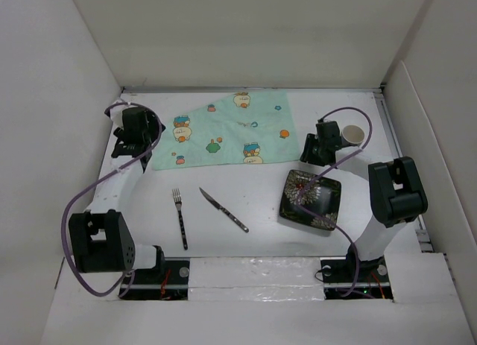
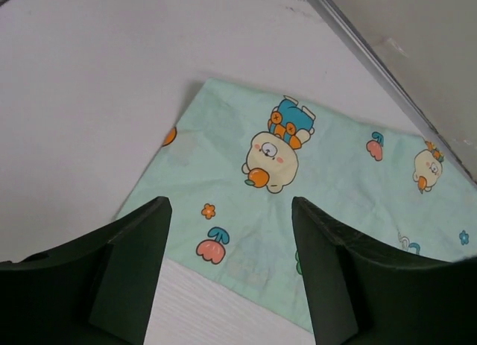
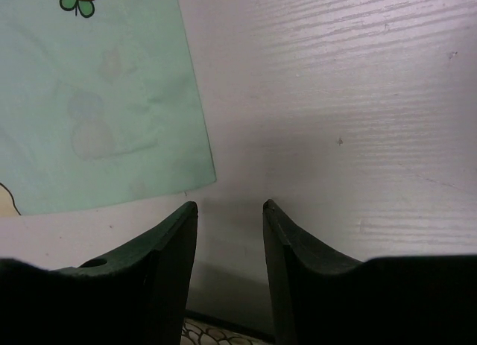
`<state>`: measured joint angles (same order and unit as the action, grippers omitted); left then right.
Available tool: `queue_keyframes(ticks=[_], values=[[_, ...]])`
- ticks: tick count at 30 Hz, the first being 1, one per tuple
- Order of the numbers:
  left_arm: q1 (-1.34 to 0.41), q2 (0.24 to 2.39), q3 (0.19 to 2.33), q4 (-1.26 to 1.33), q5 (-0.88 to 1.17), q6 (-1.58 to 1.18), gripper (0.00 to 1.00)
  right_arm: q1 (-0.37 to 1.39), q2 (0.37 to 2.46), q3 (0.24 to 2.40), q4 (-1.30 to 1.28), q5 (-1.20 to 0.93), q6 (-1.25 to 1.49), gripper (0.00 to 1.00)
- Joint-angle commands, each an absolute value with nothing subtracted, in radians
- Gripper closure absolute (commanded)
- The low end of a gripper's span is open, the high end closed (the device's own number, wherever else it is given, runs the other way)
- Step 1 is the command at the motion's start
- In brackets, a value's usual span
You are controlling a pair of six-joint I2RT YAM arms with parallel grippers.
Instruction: Set the dinner table for one person
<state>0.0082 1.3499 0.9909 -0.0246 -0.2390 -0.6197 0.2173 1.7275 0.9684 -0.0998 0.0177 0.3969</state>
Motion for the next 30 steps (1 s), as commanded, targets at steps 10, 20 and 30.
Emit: queue_keyframes(ticks=[10, 20, 30], values=[[0.011, 1.554, 0.928, -0.207, -0.173, -0.678, 0.54, 0.258, 1.743, 1.075, -0.143, 0.009, 0.356, 0.53], [0.011, 1.551, 0.859, -0.155, -0.245, -0.756, 0.44, 0.279, 1.782, 1.137, -0.213, 0.031, 0.333, 0.51], [0.011, 1.647, 0.887, -0.140, -0.314, -0.808, 0.59, 0.279, 1.781, 1.115, -0.169, -0.043, 0.339, 0.51]])
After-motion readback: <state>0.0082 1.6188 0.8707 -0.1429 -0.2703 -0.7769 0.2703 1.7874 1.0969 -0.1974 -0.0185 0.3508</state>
